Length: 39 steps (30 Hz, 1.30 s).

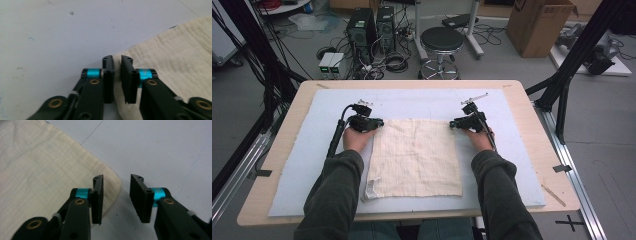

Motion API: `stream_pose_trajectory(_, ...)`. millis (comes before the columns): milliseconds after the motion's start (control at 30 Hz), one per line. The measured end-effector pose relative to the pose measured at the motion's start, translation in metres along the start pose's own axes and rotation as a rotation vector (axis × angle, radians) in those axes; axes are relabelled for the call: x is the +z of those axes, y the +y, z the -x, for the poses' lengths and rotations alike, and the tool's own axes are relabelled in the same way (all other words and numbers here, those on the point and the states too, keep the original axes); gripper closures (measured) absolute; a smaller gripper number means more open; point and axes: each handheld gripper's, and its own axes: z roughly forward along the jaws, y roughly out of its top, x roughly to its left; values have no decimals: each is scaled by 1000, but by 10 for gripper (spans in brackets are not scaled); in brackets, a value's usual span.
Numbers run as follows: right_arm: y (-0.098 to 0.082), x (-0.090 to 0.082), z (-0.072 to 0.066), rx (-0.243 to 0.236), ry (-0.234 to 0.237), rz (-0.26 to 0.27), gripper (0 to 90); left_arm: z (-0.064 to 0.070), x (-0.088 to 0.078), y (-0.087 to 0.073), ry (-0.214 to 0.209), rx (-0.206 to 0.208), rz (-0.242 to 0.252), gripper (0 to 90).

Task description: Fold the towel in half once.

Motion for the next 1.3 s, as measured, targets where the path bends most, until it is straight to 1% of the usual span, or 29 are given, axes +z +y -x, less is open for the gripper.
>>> stream_pose_trajectory(33,0,0,-1,-6,-8,-1,733,0,0,0,-4,-3,0,853)
stream_pose_trajectory(67,1,1,-1,-9,10,2,788,0,0,0,-6,-2,0,860)
stream_pose_trajectory(133,1,2,-2,-17,17,-5,843,0,-1,0,-9,-4,3,865)
stream_pose_trajectory(167,1,1,-1,-19,23,-3,852,0,-1,0,-7,1,2,866)
stream_pose_trajectory(233,2,-1,-1,-19,24,-2,857,-2,-4,1,-12,-4,10,868)
stream_pose_trajectory(300,3,-4,-1,-15,30,7,859,-2,-8,3,-19,-2,28,868)
stream_pose_trajectory(333,3,-6,0,-21,30,15,861,-1,-10,4,-22,1,37,869)
stream_pose_trajectory(367,3,-8,0,-16,33,23,861,-1,-11,4,-24,0,45,869)
stream_pose_trajectory(467,4,-13,-1,-18,47,47,861,-1,-18,6,-32,10,59,870)
stream_pose_trajectory(500,4,-14,-1,-11,54,53,861,0,-20,7,-37,16,65,870)
stream_pose_trajectory(567,5,-17,-3,-20,59,53,861,1,-25,8,-44,30,69,870)
stream_pose_trajectory(600,5,-18,-5,-21,63,53,861,2,-27,9,-49,31,75,870)
stream_pose_trajectory(633,5,-19,-5,-32,66,63,862,4,-29,9,-54,36,77,870)
stream_pose_trajectory(700,6,-22,-7,-33,75,71,861,7,-33,10,-44,61,70,870)
stream_pose_trajectory(767,6,-26,-8,-38,85,75,861,9,-36,11,-38,69,72,870)
stream_pose_trajectory(867,6,-30,-12,-48,93,77,861,12,-43,12,-43,87,77,870)
stream_pose_trajectory(1000,6,-38,-15,-64,102,109,861,17,-51,13,-54,115,77,870)
stream_pose_trajectory(1067,4,-43,-15,-67,108,120,861,20,-53,12,-59,133,67,870)
stream_pose_trajectory(1100,3,-45,-16,-62,110,127,861,22,-55,11,-58,137,77,870)
stream_pose_trajectory(1133,2,-47,-16,-56,118,126,861,23,-56,8,-64,134,90,870)
stream_pose_trajectory(1200,0,-51,-17,-64,121,126,861,24,-58,3,-66,129,88,870)
stream_pose_trajectory(1233,0,-53,-18,-67,123,139,861,24,-59,-1,-68,130,87,870)
stream_pose_trajectory(1300,-2,-56,-21,-71,132,149,861,23,-62,-7,-72,121,89,870)
